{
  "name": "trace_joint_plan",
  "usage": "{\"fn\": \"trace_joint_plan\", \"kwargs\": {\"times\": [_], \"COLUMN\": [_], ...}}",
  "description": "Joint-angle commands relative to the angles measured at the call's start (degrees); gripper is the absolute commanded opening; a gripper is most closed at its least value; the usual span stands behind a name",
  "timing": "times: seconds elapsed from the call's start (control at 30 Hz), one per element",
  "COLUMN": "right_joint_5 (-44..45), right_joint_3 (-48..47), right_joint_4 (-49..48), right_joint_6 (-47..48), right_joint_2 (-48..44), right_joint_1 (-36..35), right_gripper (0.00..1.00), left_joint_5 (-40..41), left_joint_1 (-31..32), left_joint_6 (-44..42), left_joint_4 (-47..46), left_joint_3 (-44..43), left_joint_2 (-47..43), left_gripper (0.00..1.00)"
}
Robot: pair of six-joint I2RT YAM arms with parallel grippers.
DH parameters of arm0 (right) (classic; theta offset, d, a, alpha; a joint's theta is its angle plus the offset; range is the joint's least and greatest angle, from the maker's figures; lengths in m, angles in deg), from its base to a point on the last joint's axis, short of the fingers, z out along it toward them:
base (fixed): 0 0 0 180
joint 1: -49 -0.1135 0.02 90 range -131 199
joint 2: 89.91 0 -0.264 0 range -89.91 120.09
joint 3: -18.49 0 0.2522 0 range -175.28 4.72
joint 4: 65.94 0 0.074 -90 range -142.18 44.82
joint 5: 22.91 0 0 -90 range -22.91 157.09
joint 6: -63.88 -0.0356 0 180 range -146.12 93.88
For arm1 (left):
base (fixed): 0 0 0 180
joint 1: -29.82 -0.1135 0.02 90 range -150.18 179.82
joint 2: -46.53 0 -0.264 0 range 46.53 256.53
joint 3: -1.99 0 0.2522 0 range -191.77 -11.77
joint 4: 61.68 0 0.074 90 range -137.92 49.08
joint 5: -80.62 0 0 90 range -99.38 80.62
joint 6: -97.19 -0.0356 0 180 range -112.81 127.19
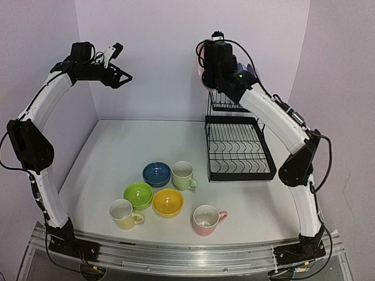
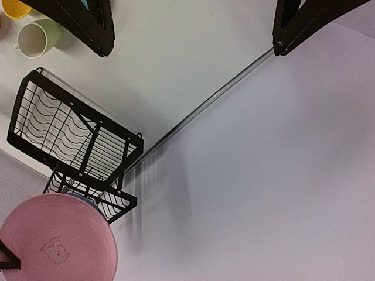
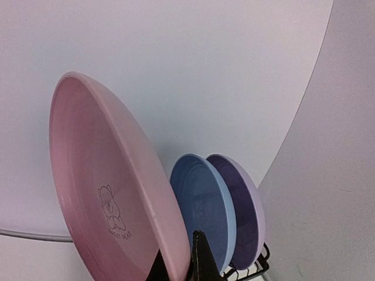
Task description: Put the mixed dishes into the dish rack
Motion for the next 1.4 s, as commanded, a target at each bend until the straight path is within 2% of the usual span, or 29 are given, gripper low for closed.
{"fn": "trace_joint_plan", "kwargs": {"times": [0.0, 0.33, 0.63, 1.03, 1.37], "right_joint_5": [8.0, 7.09, 11.33, 15.43, 15.12], "right_joint_3": [0.25, 2.42, 4.44, 6.97, 8.51], "right_joint_4": [-10.7, -13.36, -14.98, -18.46, -18.63], "right_joint_6": [11.0, 14.53, 15.8, 14.54, 13.11], "right_joint_2": [1.28, 1.2, 3.16, 4.11, 3.38], "right_joint_1": [3.46, 5.28, 5.71, 6.05, 5.34], "right_gripper": [0.0, 0.0, 0.0, 0.0, 0.0], "left_joint_5": [0.06, -0.41, -0.28, -0.79, -0.93], "left_joint_1": [-0.5, -0.61, -0.62, -0.7, -0.84], "left_joint_6": [0.01, 0.24, -0.11, -0.21, -0.43], "left_joint_4": [-0.36, -0.42, -0.17, 0.15, 0.18], "left_joint_3": [-0.21, 0.72, 1.09, 1.62, 2.02], "left_joint_2": [-0.96, -0.72, -0.89, -0.98, -0.89], "left_gripper": [0.94, 0.94, 0.94, 0.94, 0.94]}}
